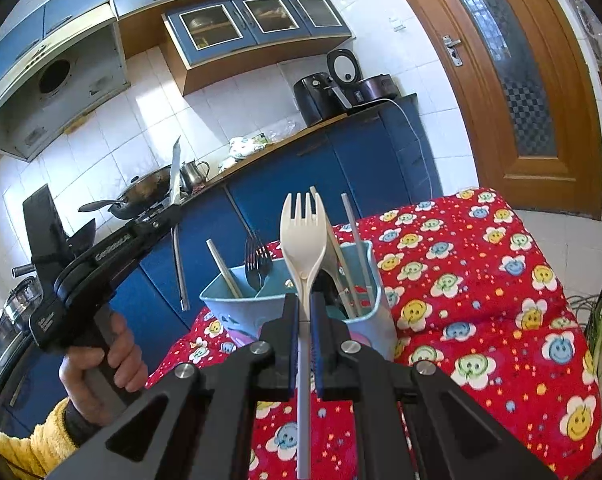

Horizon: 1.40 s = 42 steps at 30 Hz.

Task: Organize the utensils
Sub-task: 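Lift the knife over the box with left tool while right lifts the fork, then drop the knife into the box with left tool while right drops the fork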

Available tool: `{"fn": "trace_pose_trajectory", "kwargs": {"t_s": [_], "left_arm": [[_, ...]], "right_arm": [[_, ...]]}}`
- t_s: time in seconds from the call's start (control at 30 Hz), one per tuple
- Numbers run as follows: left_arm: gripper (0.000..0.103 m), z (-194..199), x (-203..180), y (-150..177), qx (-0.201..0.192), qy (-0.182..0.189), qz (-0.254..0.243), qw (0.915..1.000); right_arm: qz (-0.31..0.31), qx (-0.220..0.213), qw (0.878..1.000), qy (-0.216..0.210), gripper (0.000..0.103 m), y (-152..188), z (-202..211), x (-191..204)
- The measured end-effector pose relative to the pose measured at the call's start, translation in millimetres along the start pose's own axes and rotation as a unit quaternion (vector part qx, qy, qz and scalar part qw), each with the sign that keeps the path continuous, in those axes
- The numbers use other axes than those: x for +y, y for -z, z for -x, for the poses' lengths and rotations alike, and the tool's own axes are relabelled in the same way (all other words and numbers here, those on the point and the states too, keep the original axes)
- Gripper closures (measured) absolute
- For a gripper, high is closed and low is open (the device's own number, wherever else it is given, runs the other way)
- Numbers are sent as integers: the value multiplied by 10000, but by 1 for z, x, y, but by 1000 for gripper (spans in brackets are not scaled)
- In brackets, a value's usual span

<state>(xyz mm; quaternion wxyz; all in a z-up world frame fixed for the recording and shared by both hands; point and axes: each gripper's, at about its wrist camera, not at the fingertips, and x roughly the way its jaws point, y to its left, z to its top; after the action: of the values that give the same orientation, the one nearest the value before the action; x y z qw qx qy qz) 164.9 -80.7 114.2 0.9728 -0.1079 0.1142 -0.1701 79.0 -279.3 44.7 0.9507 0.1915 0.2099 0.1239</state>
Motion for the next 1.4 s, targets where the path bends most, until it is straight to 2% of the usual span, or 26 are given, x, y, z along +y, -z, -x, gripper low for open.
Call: {"fn": "trace_pose_trajectory", "kwargs": {"t_s": [0.1,0.33,0.53,0.63,0.8,1.07,1.4], "left_arm": [[93,-11,-1,3,-87,-117,-128,9998],[93,-29,11,18,-128,-282,-20,9995],[93,-37,20,27,-58,-207,0,9998],[93,-38,23,32,-79,-211,43,9997],[93,-40,23,40,-101,-167,15,9998],[93,-37,17,49,-134,-212,-135,9996],[91,-34,4,57,423,-165,-394,9982]], "right_arm": [[67,-78,9999,-5,96,-5,-6,0],[331,-404,9986,52,96,-26,-29,-2],[823,-911,9924,-21,96,-37,-51,2],[990,-1006,9900,-7,96,-38,-64,2],[1117,-1018,9885,12,96,-33,-82,1],[1165,-857,9895,73,95,-22,-87,-1],[982,-316,9940,367,93,-14,-85,-6]]}}
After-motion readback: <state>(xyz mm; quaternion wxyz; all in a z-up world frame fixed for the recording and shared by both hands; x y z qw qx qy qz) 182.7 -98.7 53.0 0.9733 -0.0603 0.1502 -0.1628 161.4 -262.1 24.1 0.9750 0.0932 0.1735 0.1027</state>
